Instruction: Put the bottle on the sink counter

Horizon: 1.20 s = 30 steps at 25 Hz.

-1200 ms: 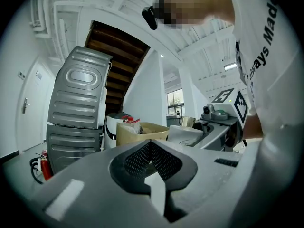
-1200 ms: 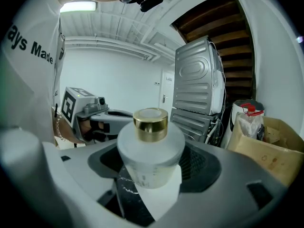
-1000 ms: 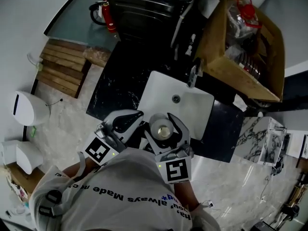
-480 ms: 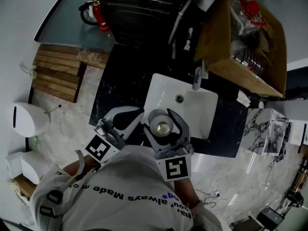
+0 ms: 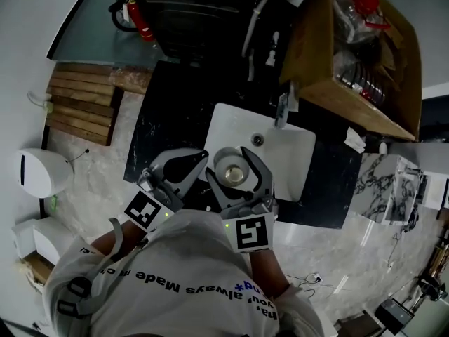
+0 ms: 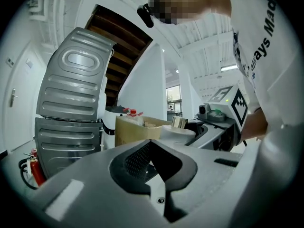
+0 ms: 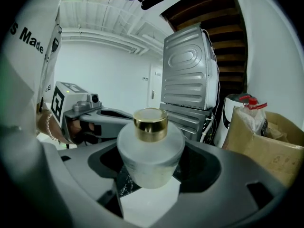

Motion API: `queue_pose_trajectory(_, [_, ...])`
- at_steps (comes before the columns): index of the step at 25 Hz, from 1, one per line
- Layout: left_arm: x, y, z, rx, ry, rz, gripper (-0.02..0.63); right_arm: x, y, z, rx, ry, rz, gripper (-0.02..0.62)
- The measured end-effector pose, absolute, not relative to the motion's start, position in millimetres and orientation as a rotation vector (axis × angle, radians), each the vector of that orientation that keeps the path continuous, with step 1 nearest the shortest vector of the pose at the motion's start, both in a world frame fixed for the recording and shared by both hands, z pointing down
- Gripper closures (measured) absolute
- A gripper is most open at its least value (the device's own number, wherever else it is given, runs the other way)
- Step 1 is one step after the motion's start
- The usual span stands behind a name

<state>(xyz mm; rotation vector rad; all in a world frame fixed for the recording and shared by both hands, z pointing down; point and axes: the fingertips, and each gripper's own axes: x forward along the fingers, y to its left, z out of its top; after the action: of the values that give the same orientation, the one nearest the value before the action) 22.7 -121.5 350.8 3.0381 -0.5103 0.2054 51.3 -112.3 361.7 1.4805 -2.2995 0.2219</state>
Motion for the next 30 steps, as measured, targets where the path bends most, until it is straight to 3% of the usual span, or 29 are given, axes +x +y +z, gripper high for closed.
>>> queue_pose_trajectory(30, [102.0,-283.9,519.6,2.874,-0.591,0.357,0.604,146.9,-290.9,552.3,1.715,-2.115,0.386,0.262])
